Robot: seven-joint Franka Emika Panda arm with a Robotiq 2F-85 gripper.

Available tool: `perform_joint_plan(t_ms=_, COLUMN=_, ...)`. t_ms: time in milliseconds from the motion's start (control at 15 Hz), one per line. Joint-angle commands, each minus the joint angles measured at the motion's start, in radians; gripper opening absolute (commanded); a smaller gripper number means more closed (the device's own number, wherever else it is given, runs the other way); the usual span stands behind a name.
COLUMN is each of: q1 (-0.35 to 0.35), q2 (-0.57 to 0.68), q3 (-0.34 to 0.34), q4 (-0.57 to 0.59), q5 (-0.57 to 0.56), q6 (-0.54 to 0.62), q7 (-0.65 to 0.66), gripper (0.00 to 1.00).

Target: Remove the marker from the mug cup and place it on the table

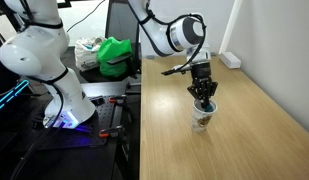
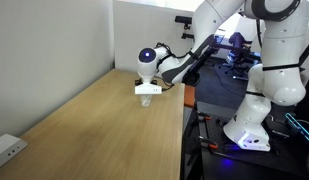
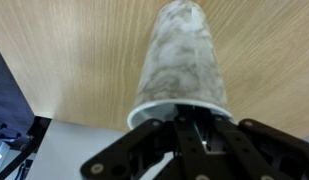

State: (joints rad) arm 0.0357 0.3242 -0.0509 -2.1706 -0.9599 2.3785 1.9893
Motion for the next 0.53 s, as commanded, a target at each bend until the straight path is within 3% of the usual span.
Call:
perform_joint_plan(t_ms=0, q1=0.03, q2=-0.026, q3=-0.009, q4=-0.008, q5=-0.029, q6=-0.048, q7=0.034, gripper=0.04)
perform_joint_plan(t_ms=467, q1=0.047, q2=-0.064, q3=0.0, q4=-0.035, q5=-0.074, q6=-0.09, q7=0.082, gripper=0.04)
